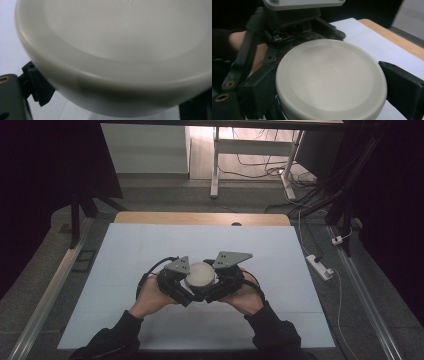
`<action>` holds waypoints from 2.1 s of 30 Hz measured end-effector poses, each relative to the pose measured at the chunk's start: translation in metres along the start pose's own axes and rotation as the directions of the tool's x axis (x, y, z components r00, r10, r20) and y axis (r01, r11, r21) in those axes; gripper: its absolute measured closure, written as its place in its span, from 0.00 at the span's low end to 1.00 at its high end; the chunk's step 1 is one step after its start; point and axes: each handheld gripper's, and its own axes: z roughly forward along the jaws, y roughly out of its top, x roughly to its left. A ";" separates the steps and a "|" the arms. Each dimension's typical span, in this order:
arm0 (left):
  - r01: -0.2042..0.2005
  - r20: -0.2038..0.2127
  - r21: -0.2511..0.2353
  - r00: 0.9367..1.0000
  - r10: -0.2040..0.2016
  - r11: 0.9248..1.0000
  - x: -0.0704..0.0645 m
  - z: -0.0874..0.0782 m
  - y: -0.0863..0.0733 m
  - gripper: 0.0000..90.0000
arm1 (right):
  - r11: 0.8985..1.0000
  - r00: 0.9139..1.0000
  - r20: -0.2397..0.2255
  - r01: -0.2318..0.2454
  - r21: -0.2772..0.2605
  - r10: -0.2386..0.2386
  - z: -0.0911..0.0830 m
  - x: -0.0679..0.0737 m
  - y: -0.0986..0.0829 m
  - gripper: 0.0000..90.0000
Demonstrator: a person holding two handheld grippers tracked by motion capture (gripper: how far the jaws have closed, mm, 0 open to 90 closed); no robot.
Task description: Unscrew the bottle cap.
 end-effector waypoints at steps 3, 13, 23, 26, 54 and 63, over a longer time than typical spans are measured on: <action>-0.030 0.045 0.006 0.999 0.030 1.000 -0.001 0.000 0.000 0.09 | 1.000 0.997 -0.080 0.019 0.001 -0.019 -0.003 -0.004 -0.001 0.08; -0.065 0.077 0.021 0.995 0.064 0.998 -0.003 0.001 0.001 0.09 | 0.999 0.985 -0.166 0.054 0.005 -0.053 -0.006 -0.008 -0.003 0.08; -0.064 0.079 0.018 0.995 0.063 0.998 -0.003 0.001 0.000 0.09 | 0.999 0.986 -0.159 0.052 -0.013 -0.054 -0.006 -0.007 -0.003 0.08; -0.067 0.077 0.023 0.995 0.065 0.998 -0.003 0.002 0.000 0.09 | 0.999 0.986 -0.156 0.049 -0.019 -0.051 -0.007 -0.007 -0.002 0.08; -0.024 0.000 0.037 1.000 0.024 0.999 0.007 0.002 -0.007 0.09 | 0.999 0.993 -0.105 0.043 -0.032 -0.046 -0.018 -0.008 0.000 0.08; 0.009 -0.048 0.037 0.999 -0.007 0.999 0.014 0.001 -0.010 0.09 | 0.999 0.996 -0.078 0.032 -0.031 -0.034 -0.025 -0.006 -0.002 0.08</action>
